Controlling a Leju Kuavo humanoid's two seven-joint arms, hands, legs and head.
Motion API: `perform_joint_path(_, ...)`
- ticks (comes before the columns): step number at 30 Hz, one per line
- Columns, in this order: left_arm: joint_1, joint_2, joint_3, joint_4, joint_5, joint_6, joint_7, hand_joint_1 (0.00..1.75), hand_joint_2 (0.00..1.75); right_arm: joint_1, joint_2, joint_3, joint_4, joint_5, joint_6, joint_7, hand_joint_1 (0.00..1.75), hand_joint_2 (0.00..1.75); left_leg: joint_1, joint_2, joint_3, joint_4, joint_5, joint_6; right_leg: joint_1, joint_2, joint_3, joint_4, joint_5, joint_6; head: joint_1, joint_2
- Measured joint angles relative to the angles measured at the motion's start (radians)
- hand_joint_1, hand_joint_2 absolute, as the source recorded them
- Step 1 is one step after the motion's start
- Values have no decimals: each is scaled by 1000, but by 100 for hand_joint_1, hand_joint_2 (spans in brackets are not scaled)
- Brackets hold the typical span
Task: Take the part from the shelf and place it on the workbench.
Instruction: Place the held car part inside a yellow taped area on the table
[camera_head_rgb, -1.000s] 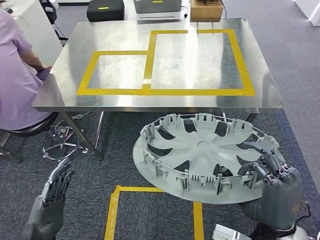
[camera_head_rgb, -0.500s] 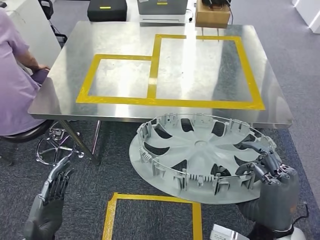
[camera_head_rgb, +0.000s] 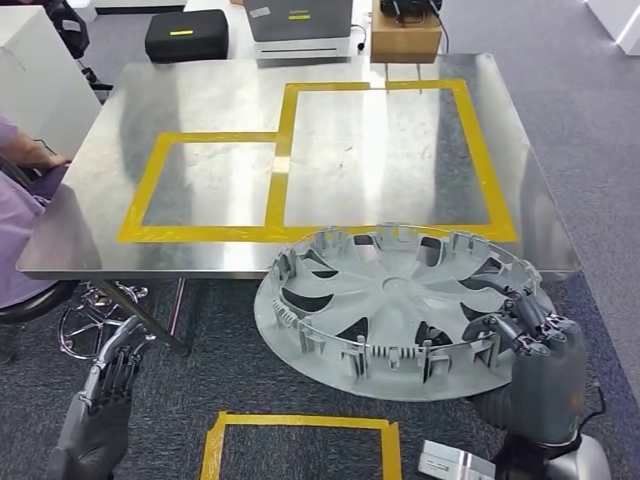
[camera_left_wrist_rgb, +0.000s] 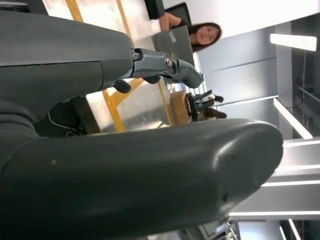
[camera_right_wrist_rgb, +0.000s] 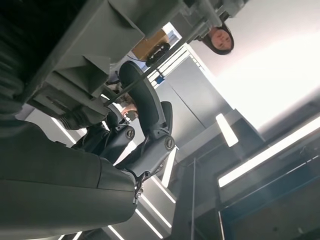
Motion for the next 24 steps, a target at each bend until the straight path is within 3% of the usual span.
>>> perform_joint_path(1,0,0,0,0,0,-1,0,0,0,-3,0,0,2,0,6,2,175,175,0,0,-26,13,-33,0,1,3,14,-1,-11,0,-1,0)
perform_joint_path(2,0,1,0,0,0,-2,0,0,0,-6,0,0,4,0,12,4,175,175,0,0,-40,1,-49,3,2,5,31,-1,-23,0,-1,0)
perform_joint_path(3,0,1,0,0,0,-3,1,0,0,-8,0,0,6,-1,18,8,175,175,-1,0,-44,-33,-35,7,3,7,48,-1,-35,1,-2,0)
perform_joint_path(6,2,2,0,1,0,-6,1,0,0,-22,0,-1,15,-7,36,17,175,175,-12,-4,-36,-185,128,32,7,12,81,0,-71,12,-3,0)
perform_joint_path(7,3,3,0,2,1,-6,2,0,0,-27,0,-2,17,-9,43,20,175,175,-17,-5,-33,-215,165,39,7,14,85,-3,-81,19,-3,0)
perform_joint_path(8,4,4,0,2,1,-7,2,0,0,-32,0,-3,20,-10,48,22,175,175,-21,-7,-31,-230,178,44,7,15,94,-1,-83,27,-2,0)
perform_joint_path(11,2,6,-1,3,2,-9,2,0,0,-44,0,-7,23,-12,63,29,175,175,-17,-9,1,-250,172,56,6,13,102,20,-80,46,-1,0)
perform_joint_path(13,-1,6,-2,3,2,-10,3,0,0,-56,0,-9,27,-15,72,34,175,175,-12,-10,21,-254,164,62,6,11,45,107,-90,53,4,0)
perform_joint_path(15,-3,6,-2,4,2,-12,3,0,0,-70,0,-10,32,-20,85,39,175,175,-11,-10,37,-254,146,65,5,10,-44,222,-135,57,6,0)
perform_joint_path(17,-4,6,-3,5,2,-13,3,0,0,-83,0,-11,41,-25,103,48,175,175,-12,-11,61,-254,124,65,6,10,-101,254,-179,59,6,0)
perform_joint_path(18,-5,7,-3,6,2,-14,3,0,0,-90,0,-11,47,-27,113,53,175,175,-12,-11,78,-254,111,64,7,10,-108,225,-169,57,6,0)
perform_joint_path(19,-7,7,-3,6,2,-15,3,0,0,-97,0,-11,53,-29,121,57,175,175,-12,-12,96,-254,98,63,7,10,-104,175,-134,53,6,0)
perform_joint_path(21,-9,7,-4,8,2,-15,4,0,0,-111,0,-11,64,-29,131,62,175,175,-14,-13,127,-255,72,57,11,7,-87,72,-22,41,6,0)
perform_joint_path(22,-11,7,-5,8,2,-16,4,0,0,-117,0,-11,68,-29,134,64,175,175,-14,-14,135,-257,62,52,14,6,-78,43,16,35,5,0)
perform_joint_path(23,-13,7,-5,9,1,-16,5,0,0,-123,0,-11,72,-29,136,65,175,175,-15,-14,143,-259,56,46,16,6,-72,31,35,28,5,0)
perform_joint_path(24,-14,7,-5,10,1,-16,6,0,0,-128,1,-12,75,-29,137,66,175,175,-15,-14,147,-258,57,40,17,6,-64,26,29,21,4,0)
